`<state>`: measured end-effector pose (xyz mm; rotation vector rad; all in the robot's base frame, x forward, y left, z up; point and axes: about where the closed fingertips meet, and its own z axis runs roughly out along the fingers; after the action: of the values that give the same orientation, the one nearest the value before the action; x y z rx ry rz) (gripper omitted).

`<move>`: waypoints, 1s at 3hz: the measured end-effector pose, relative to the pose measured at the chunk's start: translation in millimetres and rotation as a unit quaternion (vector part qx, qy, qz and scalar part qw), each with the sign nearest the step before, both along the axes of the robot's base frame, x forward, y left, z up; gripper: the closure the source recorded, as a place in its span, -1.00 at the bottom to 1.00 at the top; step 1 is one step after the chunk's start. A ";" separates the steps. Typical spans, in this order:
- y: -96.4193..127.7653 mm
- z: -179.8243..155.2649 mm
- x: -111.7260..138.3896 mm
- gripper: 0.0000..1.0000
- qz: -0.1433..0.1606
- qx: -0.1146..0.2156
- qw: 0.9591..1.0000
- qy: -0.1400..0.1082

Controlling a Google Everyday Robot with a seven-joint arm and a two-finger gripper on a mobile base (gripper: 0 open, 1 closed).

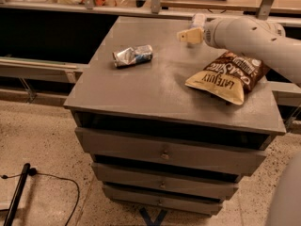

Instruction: Place blue plastic bottle upright

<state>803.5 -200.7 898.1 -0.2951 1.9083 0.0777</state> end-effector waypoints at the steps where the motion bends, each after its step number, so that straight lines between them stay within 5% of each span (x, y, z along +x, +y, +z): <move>1: -3.6 -10.7 15.0 -1.00 -0.019 -0.003 1.000 -0.003; 3: 22.9 -27.1 41.9 -1.00 -0.014 0.013 1.000 -0.001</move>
Offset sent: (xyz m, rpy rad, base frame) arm 0.0529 0.0262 -0.0273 0.0537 -0.0159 -0.0595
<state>845.4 -177.8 871.0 -0.2504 1.9082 0.0832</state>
